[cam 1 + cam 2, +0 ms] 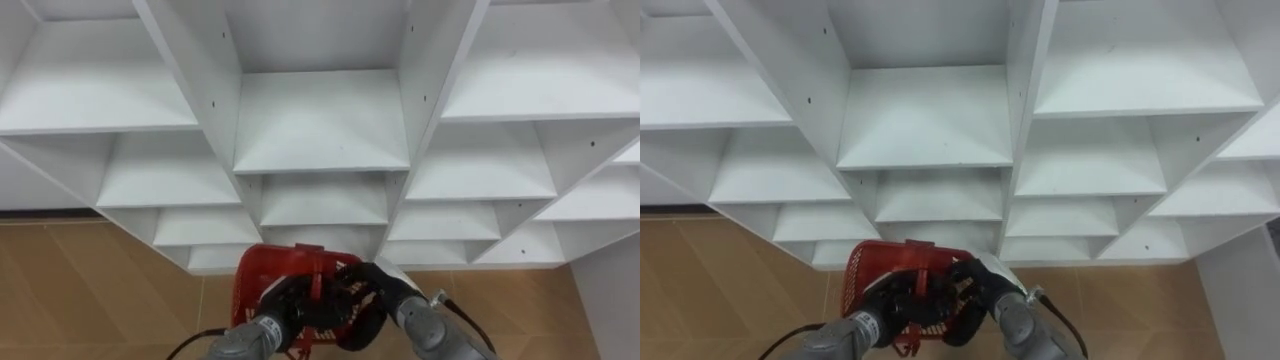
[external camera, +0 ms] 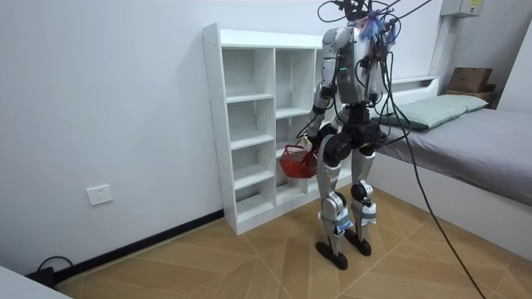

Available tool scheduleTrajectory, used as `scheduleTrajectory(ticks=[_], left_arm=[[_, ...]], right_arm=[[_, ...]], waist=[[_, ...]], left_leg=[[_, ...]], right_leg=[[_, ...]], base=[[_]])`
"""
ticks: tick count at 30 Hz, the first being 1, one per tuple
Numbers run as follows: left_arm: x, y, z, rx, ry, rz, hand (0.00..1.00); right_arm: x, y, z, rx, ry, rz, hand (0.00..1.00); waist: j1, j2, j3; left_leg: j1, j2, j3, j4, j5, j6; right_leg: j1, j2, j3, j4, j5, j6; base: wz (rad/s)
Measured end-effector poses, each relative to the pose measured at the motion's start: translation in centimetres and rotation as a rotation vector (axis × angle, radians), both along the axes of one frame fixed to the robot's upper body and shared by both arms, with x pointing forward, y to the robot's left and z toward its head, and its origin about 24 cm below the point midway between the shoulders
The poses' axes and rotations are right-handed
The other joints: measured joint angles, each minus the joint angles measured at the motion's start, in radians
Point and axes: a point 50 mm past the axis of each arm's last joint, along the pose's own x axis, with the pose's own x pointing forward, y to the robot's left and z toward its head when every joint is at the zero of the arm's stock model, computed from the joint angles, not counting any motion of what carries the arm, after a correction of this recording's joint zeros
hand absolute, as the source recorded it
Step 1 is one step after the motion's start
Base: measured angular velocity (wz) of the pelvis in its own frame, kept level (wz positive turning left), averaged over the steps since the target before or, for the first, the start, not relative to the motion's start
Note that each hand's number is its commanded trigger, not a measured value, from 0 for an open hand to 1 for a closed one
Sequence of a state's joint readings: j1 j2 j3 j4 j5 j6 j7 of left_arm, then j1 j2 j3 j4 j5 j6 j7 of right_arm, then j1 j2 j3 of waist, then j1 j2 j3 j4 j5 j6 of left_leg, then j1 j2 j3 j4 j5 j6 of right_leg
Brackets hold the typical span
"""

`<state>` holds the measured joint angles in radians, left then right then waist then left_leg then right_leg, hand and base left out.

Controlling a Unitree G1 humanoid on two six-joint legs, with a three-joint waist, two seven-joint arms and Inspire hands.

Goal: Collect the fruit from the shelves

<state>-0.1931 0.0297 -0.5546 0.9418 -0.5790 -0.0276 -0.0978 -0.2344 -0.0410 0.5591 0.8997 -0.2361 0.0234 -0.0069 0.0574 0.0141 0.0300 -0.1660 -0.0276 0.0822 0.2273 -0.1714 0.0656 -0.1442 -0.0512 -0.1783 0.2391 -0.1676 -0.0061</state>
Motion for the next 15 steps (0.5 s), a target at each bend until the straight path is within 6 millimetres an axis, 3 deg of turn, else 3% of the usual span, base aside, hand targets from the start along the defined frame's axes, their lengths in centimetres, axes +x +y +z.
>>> scheduleTrajectory(ticks=[15], left_arm=[[0.3,-0.11,0.35,-0.011,-0.022,-0.01,1.0]], right_arm=[[0.21,0.19,0.43,0.03,0.016,0.056,0.0]], waist=[[-0.008,-0.002,-0.0004]], left_leg=[[-0.018,0.0,-0.001,0.009,0.0,0.0]], right_leg=[[-0.014,0.0,-0.001,0.001,0.0,0.0]], base=[[0.0]])
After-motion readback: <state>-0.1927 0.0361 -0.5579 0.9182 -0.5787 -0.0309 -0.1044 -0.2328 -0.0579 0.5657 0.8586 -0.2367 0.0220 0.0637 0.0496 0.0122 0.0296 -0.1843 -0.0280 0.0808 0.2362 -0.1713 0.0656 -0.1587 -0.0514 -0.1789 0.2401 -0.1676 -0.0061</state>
